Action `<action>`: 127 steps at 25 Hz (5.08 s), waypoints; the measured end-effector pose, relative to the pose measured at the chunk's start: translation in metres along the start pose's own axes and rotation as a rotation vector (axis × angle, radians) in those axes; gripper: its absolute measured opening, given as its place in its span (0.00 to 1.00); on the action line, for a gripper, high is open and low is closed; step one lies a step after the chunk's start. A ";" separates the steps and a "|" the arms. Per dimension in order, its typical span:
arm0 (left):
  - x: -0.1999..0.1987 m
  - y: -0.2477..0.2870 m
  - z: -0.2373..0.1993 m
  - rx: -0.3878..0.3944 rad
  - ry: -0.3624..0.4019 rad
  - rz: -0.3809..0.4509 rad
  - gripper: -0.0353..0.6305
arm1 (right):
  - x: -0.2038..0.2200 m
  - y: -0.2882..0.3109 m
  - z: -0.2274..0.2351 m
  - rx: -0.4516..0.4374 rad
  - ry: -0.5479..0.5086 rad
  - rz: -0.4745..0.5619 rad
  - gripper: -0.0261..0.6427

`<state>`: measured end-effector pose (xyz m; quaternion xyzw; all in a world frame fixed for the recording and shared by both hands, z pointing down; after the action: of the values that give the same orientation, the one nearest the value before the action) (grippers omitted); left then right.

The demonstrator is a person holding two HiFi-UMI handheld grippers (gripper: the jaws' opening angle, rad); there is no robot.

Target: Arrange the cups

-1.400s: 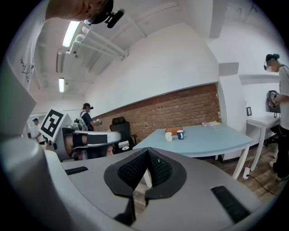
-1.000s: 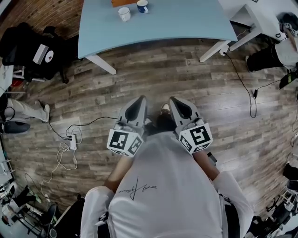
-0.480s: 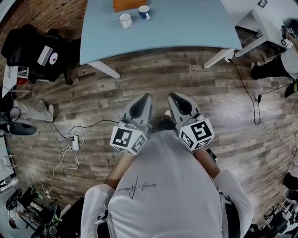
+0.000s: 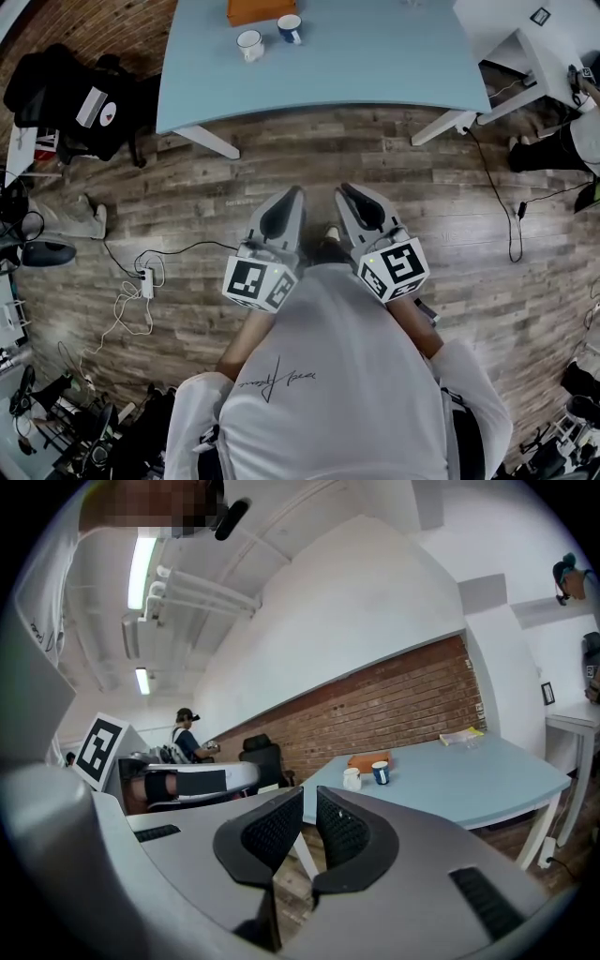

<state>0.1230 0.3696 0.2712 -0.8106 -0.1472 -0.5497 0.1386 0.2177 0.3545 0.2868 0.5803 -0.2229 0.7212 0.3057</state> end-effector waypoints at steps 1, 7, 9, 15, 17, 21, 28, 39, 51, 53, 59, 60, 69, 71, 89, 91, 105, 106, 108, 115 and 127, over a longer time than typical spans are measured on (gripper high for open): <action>0.000 0.001 0.000 -0.003 0.001 -0.002 0.07 | 0.000 0.000 0.001 -0.002 0.007 -0.001 0.07; -0.002 0.011 -0.010 -0.014 0.001 0.003 0.07 | 0.001 0.012 0.003 -0.027 0.011 -0.012 0.07; -0.001 0.015 -0.014 -0.011 -0.007 0.007 0.07 | 0.002 0.017 0.005 -0.027 0.008 -0.017 0.07; 0.000 0.029 -0.033 0.000 -0.028 -0.009 0.06 | 0.003 0.039 0.010 -0.028 -0.003 -0.037 0.07; -0.002 0.035 -0.040 0.001 -0.028 -0.012 0.06 | 0.002 0.048 0.013 -0.031 -0.002 -0.043 0.07; -0.005 0.044 -0.061 0.000 -0.031 -0.022 0.06 | 0.006 0.072 0.014 -0.033 0.001 -0.065 0.07; -0.011 0.068 -0.098 0.013 -0.033 -0.040 0.06 | 0.010 0.116 0.020 -0.027 0.005 -0.099 0.07; -0.042 0.097 -0.154 0.048 -0.018 0.003 0.06 | 0.005 0.182 0.023 -0.019 -0.009 -0.118 0.07; -0.064 0.110 -0.189 0.091 -0.002 0.033 0.06 | -0.008 0.230 0.012 -0.018 -0.064 -0.072 0.07; -0.065 0.111 -0.191 0.098 0.002 0.033 0.06 | -0.008 0.232 0.011 -0.020 -0.067 -0.068 0.07; -0.071 0.116 -0.197 0.113 -0.014 0.053 0.06 | -0.006 0.240 0.014 -0.016 -0.050 -0.064 0.07; -0.071 0.118 -0.198 0.110 -0.012 0.049 0.06 | -0.006 0.242 0.016 -0.016 -0.046 -0.062 0.07; -0.065 0.143 -0.213 0.096 -0.030 0.008 0.06 | -0.008 0.266 0.036 -0.016 -0.022 -0.070 0.07; -0.065 0.151 -0.215 0.095 -0.035 0.000 0.06 | -0.009 0.272 0.040 -0.018 -0.019 -0.076 0.07; -0.037 0.228 -0.261 0.009 0.092 -0.008 0.07 | -0.013 0.340 0.103 -0.112 -0.002 -0.099 0.07; -0.033 0.234 -0.267 -0.012 0.115 0.001 0.07 | -0.013 0.348 0.107 -0.139 -0.013 -0.108 0.07; 0.041 0.246 -0.333 -0.161 0.195 -0.085 0.10 | 0.006 0.359 0.096 -0.147 0.029 -0.162 0.07; 0.047 0.246 -0.336 -0.174 0.194 -0.089 0.19 | 0.009 0.358 0.094 -0.149 0.028 -0.168 0.07; 0.057 0.247 -0.342 -0.196 0.194 -0.089 0.21 | 0.015 0.356 0.093 -0.151 0.026 -0.180 0.07; 0.092 0.258 -0.358 -0.212 0.201 -0.126 0.28 | 0.021 0.356 0.092 -0.138 0.010 -0.188 0.07; 0.117 0.272 -0.372 -0.247 0.180 -0.137 0.28 | 0.039 0.343 0.104 -0.081 0.020 -0.233 0.07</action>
<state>-0.0456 -0.0141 0.4960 -0.7570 -0.1205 -0.6420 0.0124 0.0451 0.0463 0.3603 0.5823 -0.1800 0.6770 0.4126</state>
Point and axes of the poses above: the fingertips, and each gripper's own axes: y forward along the fingers, z to its right, x out of its underside, the point moved 2 cm from there along -y, backward along the fingers, and after that the axes turned 9 degrees about z, right-handed, at the moved point
